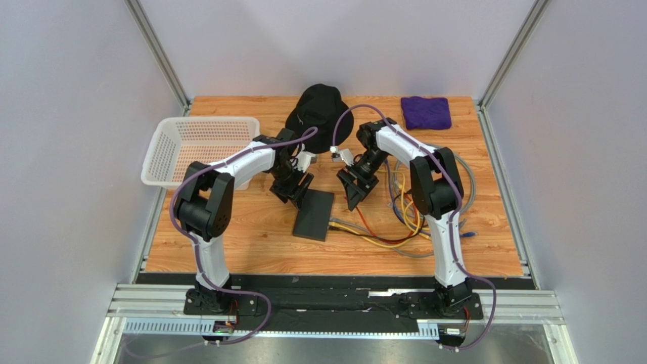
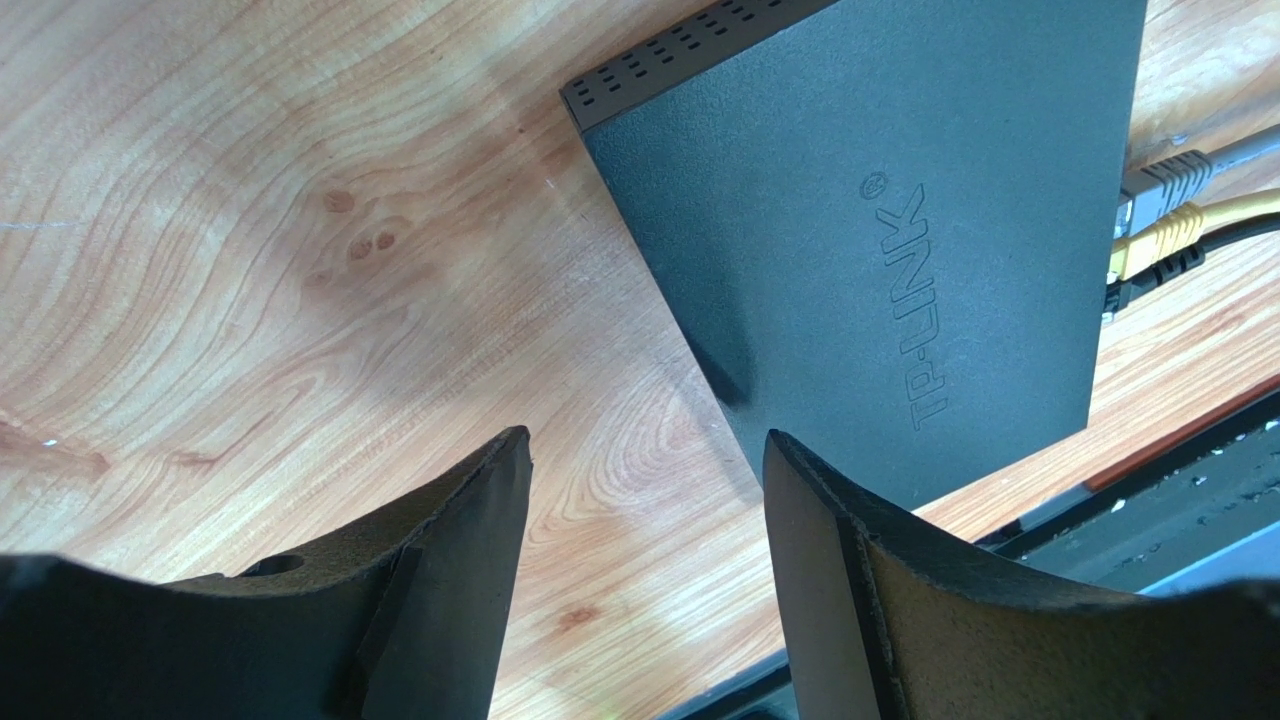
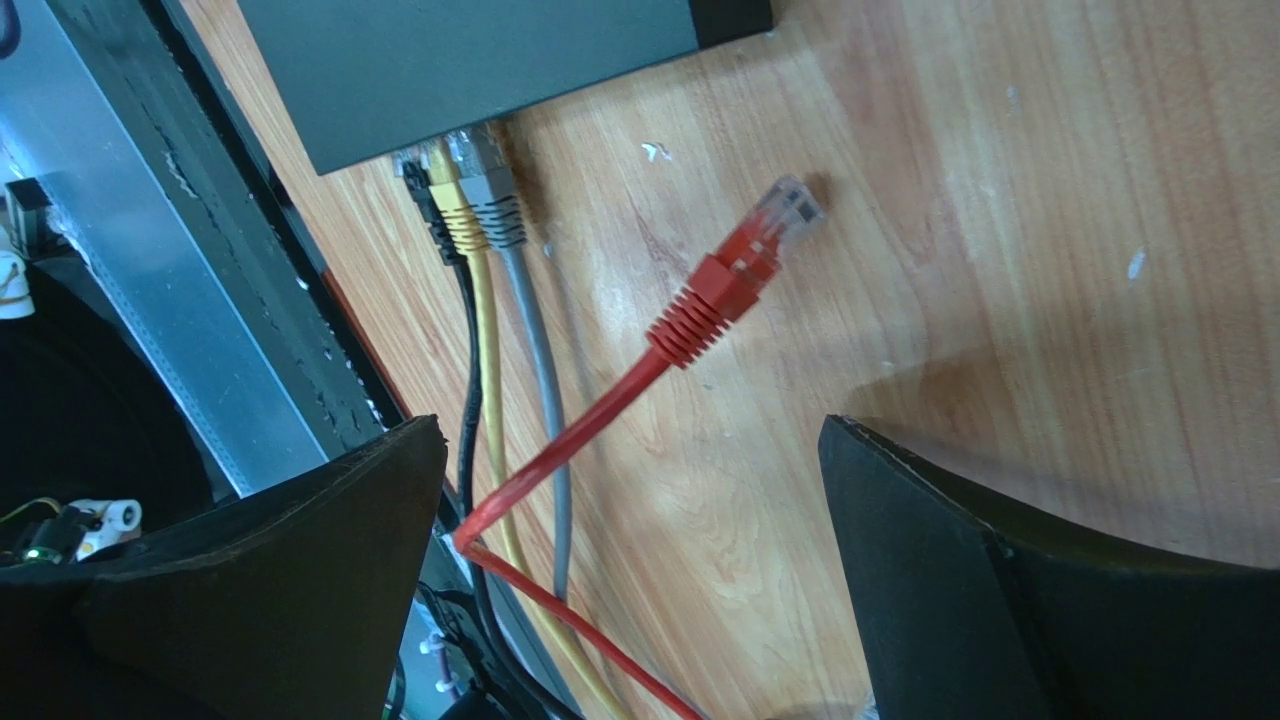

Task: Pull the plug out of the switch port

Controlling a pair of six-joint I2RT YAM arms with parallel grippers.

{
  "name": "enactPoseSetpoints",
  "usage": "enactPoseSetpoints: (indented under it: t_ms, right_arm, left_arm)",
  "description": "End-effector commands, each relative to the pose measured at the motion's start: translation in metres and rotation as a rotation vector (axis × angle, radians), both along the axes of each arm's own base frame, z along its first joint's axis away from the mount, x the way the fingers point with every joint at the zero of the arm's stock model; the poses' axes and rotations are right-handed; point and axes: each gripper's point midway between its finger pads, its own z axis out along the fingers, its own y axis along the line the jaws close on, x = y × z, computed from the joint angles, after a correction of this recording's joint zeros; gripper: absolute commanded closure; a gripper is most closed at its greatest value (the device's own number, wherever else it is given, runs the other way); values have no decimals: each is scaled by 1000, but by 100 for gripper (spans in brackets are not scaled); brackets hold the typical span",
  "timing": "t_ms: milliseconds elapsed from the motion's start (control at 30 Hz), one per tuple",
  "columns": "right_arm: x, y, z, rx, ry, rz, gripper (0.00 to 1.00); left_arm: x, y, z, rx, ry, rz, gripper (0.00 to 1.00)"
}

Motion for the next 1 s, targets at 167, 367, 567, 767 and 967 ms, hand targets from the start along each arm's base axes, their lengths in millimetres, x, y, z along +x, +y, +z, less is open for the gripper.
enactPoseSetpoints:
  t_ms: [167, 367, 567, 767, 967]
  right_arm:
    - [-31, -17, 21, -148, 155, -40, 91]
    - [24, -24, 68, -68, -37, -153, 100]
    - [100, -78, 60, -226, -266, -373, 100]
    - [171, -153, 39, -561, -519, -530, 100]
    - [201, -172, 33, -610, -584, -574, 98]
  left_arm:
    - [3, -2, 3, -17, -19, -18, 32]
    - [1, -2, 0, -17, -9, -20, 32]
    - [2, -5, -3, -25, 4, -21, 32]
    - [2, -4, 0, -26, 1, -23, 32]
    - [-2, -2, 0, -23, -9, -36, 32]
